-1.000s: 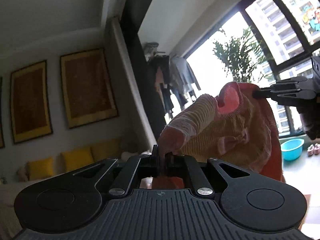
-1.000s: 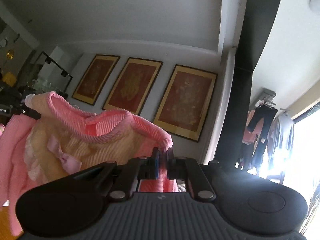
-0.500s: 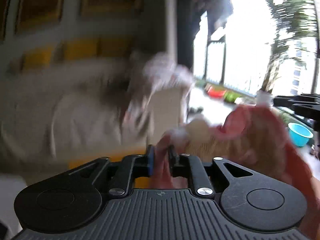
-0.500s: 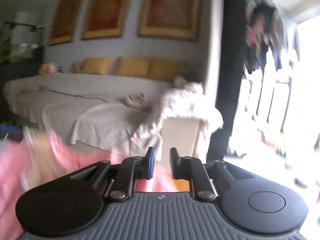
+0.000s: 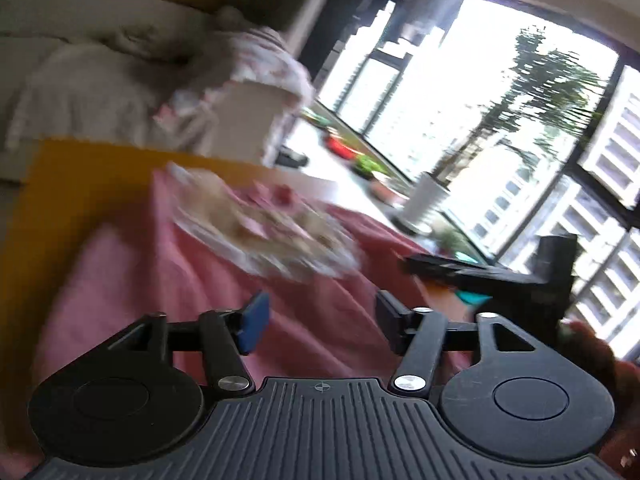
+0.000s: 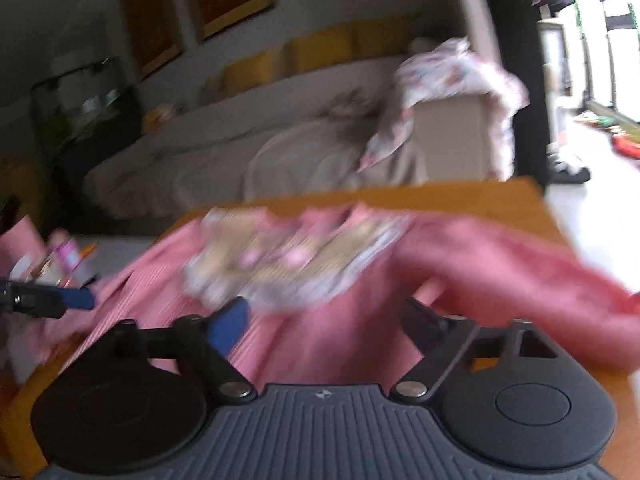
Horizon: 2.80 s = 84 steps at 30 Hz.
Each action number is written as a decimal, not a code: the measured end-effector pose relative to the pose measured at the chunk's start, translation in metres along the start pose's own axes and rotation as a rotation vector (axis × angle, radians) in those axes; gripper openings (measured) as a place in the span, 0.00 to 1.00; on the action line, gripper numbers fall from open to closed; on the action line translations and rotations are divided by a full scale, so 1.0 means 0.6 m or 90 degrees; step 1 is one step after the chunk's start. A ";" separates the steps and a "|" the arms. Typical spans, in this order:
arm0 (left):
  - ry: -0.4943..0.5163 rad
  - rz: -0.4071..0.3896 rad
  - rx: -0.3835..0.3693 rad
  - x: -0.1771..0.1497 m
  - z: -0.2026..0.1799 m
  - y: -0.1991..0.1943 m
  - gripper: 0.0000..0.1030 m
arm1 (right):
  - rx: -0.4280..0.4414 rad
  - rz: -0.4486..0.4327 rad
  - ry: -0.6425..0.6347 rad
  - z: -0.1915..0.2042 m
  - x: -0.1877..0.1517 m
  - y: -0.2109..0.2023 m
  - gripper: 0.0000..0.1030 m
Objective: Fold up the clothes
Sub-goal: 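Lay the top flat on the table and open both grippers, then grasp a ruffled sleeve cuff with the right gripper and lift it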
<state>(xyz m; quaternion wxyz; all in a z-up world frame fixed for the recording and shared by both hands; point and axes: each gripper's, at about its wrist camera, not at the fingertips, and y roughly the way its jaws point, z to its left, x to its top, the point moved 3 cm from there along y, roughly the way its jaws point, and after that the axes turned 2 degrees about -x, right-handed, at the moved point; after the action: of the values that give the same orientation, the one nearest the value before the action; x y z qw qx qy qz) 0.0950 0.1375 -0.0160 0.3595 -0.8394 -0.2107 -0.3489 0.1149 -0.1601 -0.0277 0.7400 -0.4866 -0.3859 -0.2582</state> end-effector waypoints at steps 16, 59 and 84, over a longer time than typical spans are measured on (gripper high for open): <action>-0.083 -0.077 0.132 0.019 0.076 -0.092 0.91 | -0.018 0.086 -0.008 0.022 -0.059 -0.003 1.00; -0.271 -0.128 0.133 -0.064 0.144 -0.177 0.67 | -0.246 0.007 0.008 -0.062 -0.120 -0.179 0.60; -0.190 -0.141 0.132 0.086 0.166 -0.088 0.73 | -0.083 -0.126 0.658 -0.293 -0.077 -0.130 0.54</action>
<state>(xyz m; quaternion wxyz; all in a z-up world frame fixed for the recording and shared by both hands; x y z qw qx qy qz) 0.1408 0.2522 -0.0033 0.3684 -0.8119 -0.3875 -0.2346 0.0859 -0.3521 -0.0651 0.7739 -0.3022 0.0020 -0.5565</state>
